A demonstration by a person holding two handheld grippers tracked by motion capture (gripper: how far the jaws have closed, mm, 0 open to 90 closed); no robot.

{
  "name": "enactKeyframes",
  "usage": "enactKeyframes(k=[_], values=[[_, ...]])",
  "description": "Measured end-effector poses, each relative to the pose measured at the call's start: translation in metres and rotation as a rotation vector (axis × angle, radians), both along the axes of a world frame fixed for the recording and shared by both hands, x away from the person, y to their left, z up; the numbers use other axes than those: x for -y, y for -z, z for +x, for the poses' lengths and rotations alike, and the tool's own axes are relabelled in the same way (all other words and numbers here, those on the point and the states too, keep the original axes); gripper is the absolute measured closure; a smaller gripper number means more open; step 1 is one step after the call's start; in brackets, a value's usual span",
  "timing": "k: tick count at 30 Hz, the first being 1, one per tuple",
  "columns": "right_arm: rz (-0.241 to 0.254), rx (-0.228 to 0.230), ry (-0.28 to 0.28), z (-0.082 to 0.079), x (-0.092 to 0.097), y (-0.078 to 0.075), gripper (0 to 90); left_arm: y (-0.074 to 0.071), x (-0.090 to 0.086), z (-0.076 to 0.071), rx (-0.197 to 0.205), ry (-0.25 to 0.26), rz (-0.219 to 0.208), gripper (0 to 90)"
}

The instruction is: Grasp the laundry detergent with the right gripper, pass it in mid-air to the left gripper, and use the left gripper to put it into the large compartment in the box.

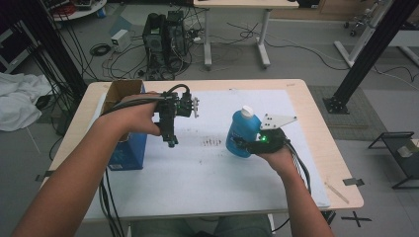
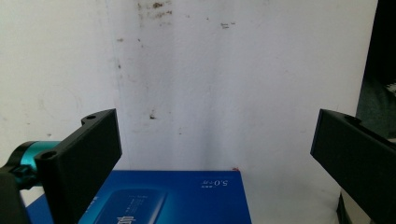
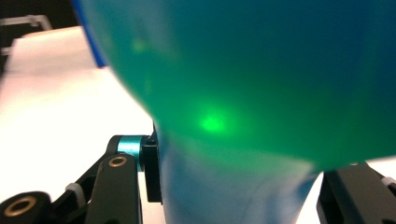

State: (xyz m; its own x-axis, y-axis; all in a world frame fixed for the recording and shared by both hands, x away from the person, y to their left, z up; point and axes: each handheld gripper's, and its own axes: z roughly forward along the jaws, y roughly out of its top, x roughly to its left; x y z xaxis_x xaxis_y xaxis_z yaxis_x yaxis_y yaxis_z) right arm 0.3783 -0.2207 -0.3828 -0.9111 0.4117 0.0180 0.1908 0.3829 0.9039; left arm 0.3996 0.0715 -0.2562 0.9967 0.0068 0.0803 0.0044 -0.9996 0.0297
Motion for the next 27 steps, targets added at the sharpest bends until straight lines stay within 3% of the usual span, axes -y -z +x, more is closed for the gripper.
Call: enactKeyframes(k=[2, 3, 7, 10, 12, 17, 18, 20, 27], values=[[0.004, -0.007, -0.031, -0.002, -0.003, -0.004, 45.3, -0.003, 0.004, -0.001, -0.001, 0.014, 0.007, 1.7], [0.002, 0.029, -0.046, -0.001, -0.005, -0.005, 45.3, -0.004, 0.006, -0.001, -0.001, 0.014, 0.003, 1.7], [0.013, 0.034, -0.102, -0.004, -0.017, -0.008, 45.3, -0.009, 0.014, -0.004, -0.002, 0.03, 0.005, 1.7], [-0.007, 0.04, -0.14, -0.005, -0.023, -0.009, 45.3, -0.013, 0.019, -0.008, 0.015, 0.051, 0.013, 1.7], [-0.003, 0.037, -0.171, -0.006, -0.029, -0.008, 45.3, -0.015, 0.022, -0.011, -0.015, 0.052, -0.006, 1.7], [-0.008, 0.047, -0.237, -0.007, -0.039, -0.009, 45.3, -0.021, 0.029, -0.013, -0.032, 0.082, -0.009, 1.7], [-0.013, 0.051, -0.253, -0.007, -0.041, -0.009, 45.3, -0.02, 0.03, -0.016, -0.048, 0.063, -0.013, 1.7], [-0.024, 0.036, -0.26, -0.008, -0.045, -0.01, 45.3, -0.022, 0.033, -0.016, -0.044, 0.089, -0.003, 1.7], [-0.029, 0.032, -0.326, -0.007, -0.064, -0.013, 45.3, -0.024, 0.043, -0.022, -0.061, 0.091, 0.001, 1.7]])
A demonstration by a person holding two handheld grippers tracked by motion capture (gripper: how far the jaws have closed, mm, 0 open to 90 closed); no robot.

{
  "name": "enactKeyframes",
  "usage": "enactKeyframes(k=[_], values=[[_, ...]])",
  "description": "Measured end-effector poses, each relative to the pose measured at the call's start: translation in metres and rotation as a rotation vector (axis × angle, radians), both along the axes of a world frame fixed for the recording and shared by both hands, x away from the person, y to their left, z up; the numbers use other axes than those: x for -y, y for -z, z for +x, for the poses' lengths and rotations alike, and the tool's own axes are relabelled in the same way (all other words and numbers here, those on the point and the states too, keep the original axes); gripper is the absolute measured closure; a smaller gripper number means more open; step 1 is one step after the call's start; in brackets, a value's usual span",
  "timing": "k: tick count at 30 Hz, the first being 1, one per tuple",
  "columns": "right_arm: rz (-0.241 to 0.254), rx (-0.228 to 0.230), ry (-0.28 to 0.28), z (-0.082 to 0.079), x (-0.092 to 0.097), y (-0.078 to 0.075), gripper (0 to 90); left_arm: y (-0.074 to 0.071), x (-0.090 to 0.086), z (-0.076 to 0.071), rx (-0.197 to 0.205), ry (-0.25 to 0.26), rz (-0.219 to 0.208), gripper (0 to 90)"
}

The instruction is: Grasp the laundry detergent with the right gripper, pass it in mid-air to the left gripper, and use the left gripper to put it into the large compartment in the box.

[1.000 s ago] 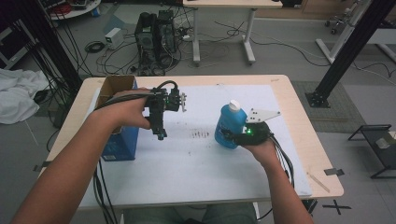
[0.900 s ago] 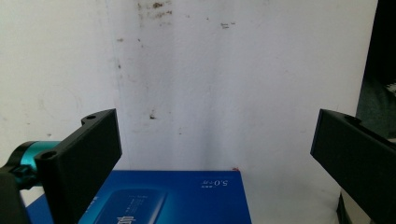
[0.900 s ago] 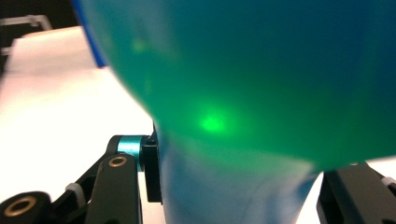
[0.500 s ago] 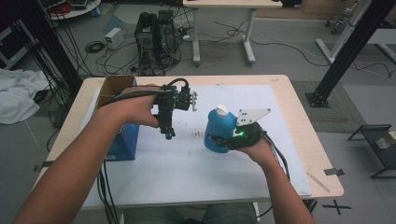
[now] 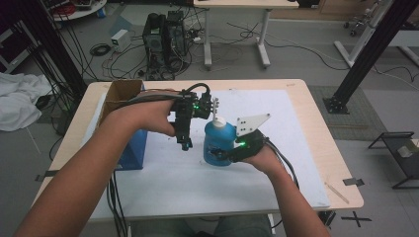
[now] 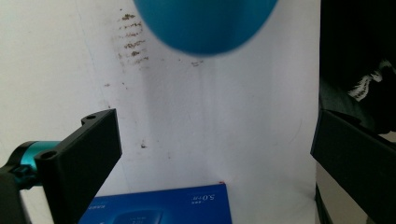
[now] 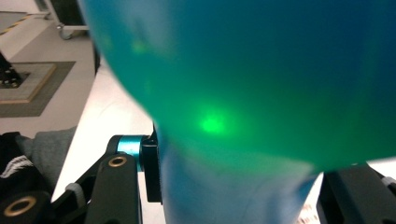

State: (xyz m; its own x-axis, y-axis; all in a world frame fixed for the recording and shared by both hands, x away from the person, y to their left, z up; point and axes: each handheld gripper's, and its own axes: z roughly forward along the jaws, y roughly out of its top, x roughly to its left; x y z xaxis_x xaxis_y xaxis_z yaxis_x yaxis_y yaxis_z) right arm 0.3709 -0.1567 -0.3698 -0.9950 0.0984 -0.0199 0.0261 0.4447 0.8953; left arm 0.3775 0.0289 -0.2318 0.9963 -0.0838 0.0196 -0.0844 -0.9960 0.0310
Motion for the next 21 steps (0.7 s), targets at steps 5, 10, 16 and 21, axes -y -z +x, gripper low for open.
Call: enactKeyframes(k=[5, 10, 16, 21], values=[[-0.021, 0.01, -0.049, 0.002, -0.015, -0.001, 45.3, -0.002, 0.002, -0.002, 0.004, 0.006, 0.008, 1.7], [-0.026, -0.004, -0.078, 0.003, -0.027, 0.003, 45.3, -0.001, 0.002, -0.004, 0.001, 0.012, 0.016, 1.7], [-0.022, 0.024, -0.105, 0.006, -0.039, 0.004, 45.3, 0.001, 0.005, -0.008, -0.006, 0.011, 0.032, 1.7], [-0.021, -0.002, -0.114, 0.002, -0.048, 0.003, 45.2, 0.005, 0.008, -0.01, -0.014, 0.007, 0.032, 1.7]])
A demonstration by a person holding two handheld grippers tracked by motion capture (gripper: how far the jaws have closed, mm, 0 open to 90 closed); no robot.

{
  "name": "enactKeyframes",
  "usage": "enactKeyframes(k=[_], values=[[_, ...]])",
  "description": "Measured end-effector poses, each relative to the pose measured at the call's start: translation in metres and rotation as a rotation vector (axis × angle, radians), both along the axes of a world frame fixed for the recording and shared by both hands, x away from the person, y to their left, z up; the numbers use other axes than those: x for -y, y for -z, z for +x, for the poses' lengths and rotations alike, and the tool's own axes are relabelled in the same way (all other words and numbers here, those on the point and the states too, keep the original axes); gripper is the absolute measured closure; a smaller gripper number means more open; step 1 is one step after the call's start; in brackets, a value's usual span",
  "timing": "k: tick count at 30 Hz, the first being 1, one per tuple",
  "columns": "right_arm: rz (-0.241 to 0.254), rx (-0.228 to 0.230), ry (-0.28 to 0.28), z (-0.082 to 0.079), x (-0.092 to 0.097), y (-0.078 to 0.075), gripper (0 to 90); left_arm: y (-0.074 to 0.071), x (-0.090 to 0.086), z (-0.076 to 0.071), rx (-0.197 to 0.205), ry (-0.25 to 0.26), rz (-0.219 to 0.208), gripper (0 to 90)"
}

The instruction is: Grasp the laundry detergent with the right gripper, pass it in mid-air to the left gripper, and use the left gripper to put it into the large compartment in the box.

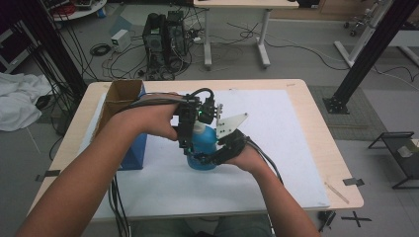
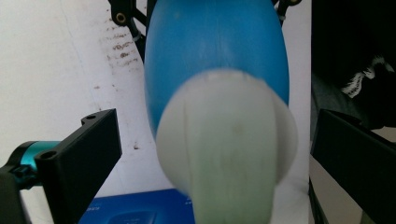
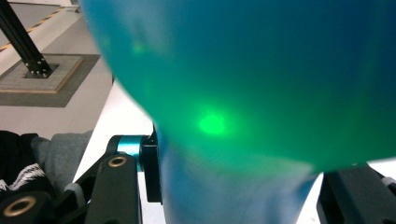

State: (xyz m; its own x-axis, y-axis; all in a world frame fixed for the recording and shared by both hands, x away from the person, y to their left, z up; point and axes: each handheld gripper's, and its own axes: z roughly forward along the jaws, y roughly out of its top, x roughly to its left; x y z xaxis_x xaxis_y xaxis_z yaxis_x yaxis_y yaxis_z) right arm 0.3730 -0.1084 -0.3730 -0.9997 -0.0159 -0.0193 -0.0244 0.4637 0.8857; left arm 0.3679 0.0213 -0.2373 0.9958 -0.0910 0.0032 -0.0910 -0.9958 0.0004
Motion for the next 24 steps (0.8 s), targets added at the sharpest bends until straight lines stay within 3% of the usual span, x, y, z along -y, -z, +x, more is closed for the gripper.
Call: enactKeyframes(k=[3, 4, 5, 9, 10, 13, 14, 17, 19, 20, 22, 24], values=[[0.002, 0.015, -0.01, 0.001, -0.004, 0.0, 45.2, 0.002, 0.001, 0.0, -0.006, 0.005, 0.003, 1.7], [0.006, 0.013, -0.014, 0.0, -0.005, 0.0, 45.2, 0.003, 0.001, -0.001, -0.006, -0.001, 0.003, 1.7], [0.006, -0.02, -0.01, -0.002, -0.006, -0.001, 45.2, 0.003, 0.002, -0.001, -0.007, 0.001, 0.005, 1.7], [0.005, -0.016, -0.005, -0.004, -0.011, -0.001, 45.2, 0.006, 0.002, -0.003, -0.012, -0.02, 0.011, 1.7], [-0.001, -0.051, -0.012, -0.006, -0.012, -0.002, 45.2, 0.008, 0.003, -0.001, -0.014, -0.004, 0.013, 1.7], [-0.019, -0.08, -0.004, -0.009, -0.012, -0.003, 45.2, 0.01, 0.003, -0.002, -0.019, -0.007, 0.023, 1.7], [-0.033, -0.109, -0.001, -0.012, -0.012, -0.003, 45.2, 0.011, 0.003, -0.002, -0.024, -0.009, 0.022, 1.7], [0.012, -0.011, -0.013, -0.005, -0.014, -0.002, 45.1, 0.013, 0.005, -0.002, -0.021, -0.003, 0.025, 2.8], [0.017, -0.004, -0.012, -0.004, -0.014, -0.002, 45.2, 0.013, 0.005, -0.003, -0.012, -0.006, 0.021, 3.7], [0.011, -0.014, -0.01, -0.005, -0.014, -0.002, 45.1, 0.013, 0.006, -0.002, -0.001, 0.012, 0.02, 3.8], [0.002, -0.037, -0.006, -0.007, -0.014, -0.002, 45.1, 0.012, 0.005, -0.004, -0.006, -0.001, 0.023, 9.8], [0.003, -0.037, -0.006, -0.007, -0.014, -0.003, 45.2, 0.012, 0.005, -0.004, -0.001, -0.003, 0.022, 9.8]])
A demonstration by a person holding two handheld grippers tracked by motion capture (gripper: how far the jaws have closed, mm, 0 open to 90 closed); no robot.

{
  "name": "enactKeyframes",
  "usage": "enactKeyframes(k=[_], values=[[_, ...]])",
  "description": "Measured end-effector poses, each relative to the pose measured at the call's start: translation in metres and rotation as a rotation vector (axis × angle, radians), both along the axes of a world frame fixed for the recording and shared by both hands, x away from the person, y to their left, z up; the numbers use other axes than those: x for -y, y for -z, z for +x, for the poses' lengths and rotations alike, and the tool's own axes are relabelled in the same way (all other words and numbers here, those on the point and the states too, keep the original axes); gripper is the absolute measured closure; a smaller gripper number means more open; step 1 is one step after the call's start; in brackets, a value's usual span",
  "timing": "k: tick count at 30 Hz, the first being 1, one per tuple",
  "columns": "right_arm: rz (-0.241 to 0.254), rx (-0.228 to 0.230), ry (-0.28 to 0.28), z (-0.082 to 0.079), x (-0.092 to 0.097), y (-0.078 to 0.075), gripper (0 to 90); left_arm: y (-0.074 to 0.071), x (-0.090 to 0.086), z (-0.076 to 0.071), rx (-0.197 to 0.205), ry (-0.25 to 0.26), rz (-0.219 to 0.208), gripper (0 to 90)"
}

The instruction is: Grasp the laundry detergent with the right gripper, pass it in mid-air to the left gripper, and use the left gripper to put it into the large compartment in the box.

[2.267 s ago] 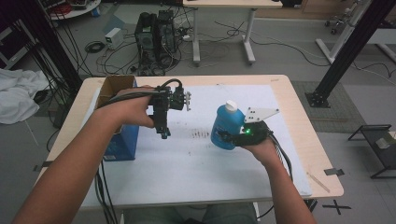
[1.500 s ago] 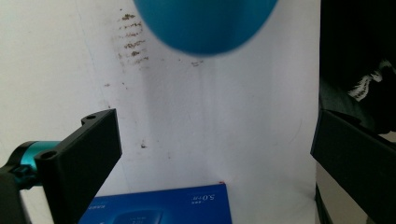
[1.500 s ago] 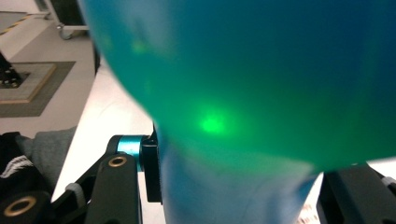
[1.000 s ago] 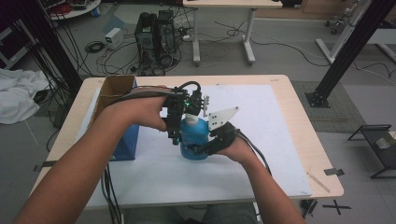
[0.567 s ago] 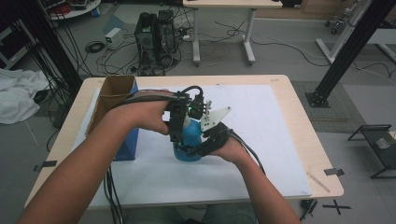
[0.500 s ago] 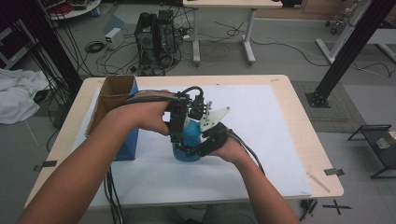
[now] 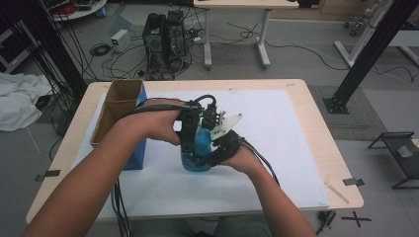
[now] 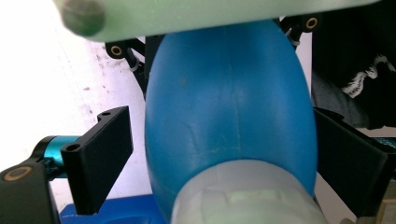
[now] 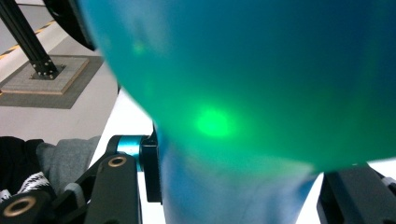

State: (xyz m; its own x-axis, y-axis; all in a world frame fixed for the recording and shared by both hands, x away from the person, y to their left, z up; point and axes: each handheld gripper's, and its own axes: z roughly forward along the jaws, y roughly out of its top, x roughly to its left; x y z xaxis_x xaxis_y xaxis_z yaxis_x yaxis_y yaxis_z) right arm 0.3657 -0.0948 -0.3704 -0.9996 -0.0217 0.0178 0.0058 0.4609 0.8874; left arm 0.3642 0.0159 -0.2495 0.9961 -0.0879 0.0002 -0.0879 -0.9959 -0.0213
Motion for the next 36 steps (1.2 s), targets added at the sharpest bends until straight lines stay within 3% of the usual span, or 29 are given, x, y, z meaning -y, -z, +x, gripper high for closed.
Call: enactKeyframes(k=[4, 15, 23, 25, 26, 28, 32, 36], values=[[0.006, 0.019, -0.004, 0.0017, -0.0006, 0.0003, 45.2, -0.0004, 0.0005, -0.0009, 0.003, -0.002, -0.005, 13.0], [0.005, 0.01, -0.005, 0.0009, -0.002, 0.0003, 45.2, 0.0021, 0.0025, -0.0007, 0.012, 0.006, 0.004, 18.5], [0.001, 0.004, -0.006, 0.0005, -0.0024, 0.0001, 45.2, 0.0026, 0.0026, -0.0012, -0.005, 0.002, 0.014, 23.8], [0.025, 0.041, -0.009, 0.0033, -0.0036, 0.0008, 45.2, 0.0029, 0.003, -0.0015, -0.001, 0.003, 0.013, 25.5], [-0.01, -0.026, -0.001, -0.0017, -0.0022, 0.0001, 45.2, 0.003, 0.0031, -0.0018, 0.004, 0.005, 0.012, 25.5], [-0.023, -0.052, 0.0, -0.0033, -0.0019, -0.0002, 45.2, 0.0028, 0.0035, -0.0013, 0.004, 0.004, 0.016, 26.3], [0.018, 0.012, -0.002, 0.0017, -0.0032, 0.0007, 45.2, 0.0025, 0.0035, -0.001, -0.003, 0.008, 0.011, 29.9], [0.006, -0.003, -0.003, 0.0008, -0.003, 0.0006, 45.2, 0.0019, 0.0037, -0.0004, 0.001, 0.009, 0.018, 31.2]])
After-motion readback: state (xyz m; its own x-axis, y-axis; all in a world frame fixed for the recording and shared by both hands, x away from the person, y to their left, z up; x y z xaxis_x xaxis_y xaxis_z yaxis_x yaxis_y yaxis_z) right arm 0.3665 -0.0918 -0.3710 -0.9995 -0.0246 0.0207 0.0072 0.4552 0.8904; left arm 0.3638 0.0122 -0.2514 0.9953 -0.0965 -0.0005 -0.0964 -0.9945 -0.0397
